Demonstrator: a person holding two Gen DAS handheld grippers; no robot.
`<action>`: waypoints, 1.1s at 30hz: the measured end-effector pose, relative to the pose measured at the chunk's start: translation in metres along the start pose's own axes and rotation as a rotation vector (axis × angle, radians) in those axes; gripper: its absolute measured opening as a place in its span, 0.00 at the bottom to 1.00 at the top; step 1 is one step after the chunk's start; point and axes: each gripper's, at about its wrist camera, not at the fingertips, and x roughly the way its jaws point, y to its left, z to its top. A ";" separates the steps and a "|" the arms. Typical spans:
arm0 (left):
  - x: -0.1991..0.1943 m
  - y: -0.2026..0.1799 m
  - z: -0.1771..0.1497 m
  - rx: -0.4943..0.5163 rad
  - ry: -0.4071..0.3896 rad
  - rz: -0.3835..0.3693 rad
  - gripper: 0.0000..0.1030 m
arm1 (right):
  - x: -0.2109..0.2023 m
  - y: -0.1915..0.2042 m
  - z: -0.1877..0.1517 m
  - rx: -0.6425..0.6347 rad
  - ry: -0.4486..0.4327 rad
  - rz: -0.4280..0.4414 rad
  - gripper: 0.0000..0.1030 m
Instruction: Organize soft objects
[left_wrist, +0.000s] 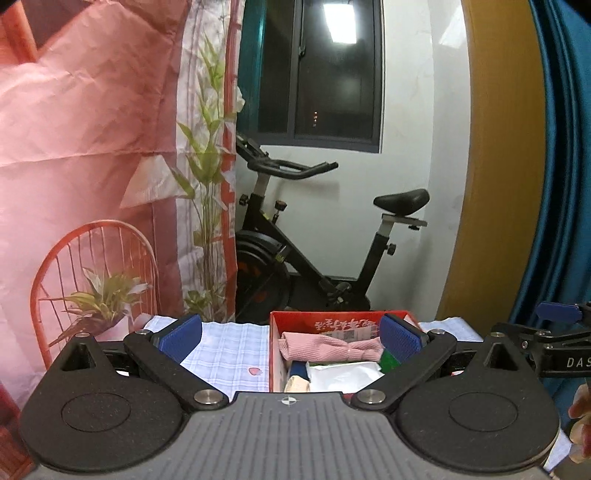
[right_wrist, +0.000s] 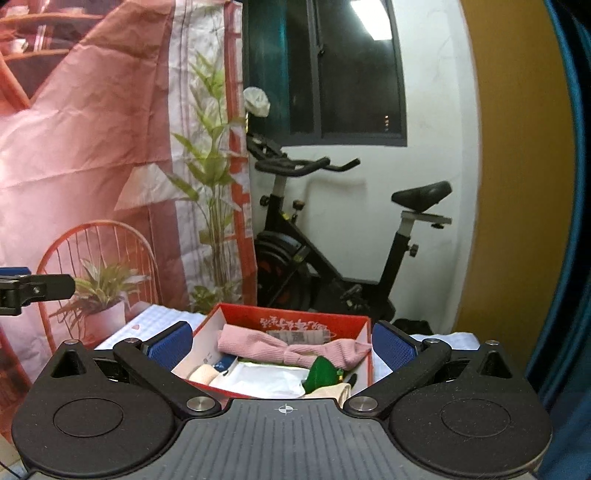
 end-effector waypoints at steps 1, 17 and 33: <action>-0.006 0.000 0.001 -0.002 -0.006 -0.003 1.00 | -0.007 0.000 0.002 0.002 -0.004 -0.002 1.00; -0.020 -0.006 0.002 0.032 -0.043 0.072 1.00 | -0.041 0.002 0.013 -0.025 -0.014 -0.034 1.00; -0.023 -0.003 0.000 0.020 -0.049 0.086 1.00 | -0.034 0.004 0.009 -0.016 -0.004 -0.049 1.00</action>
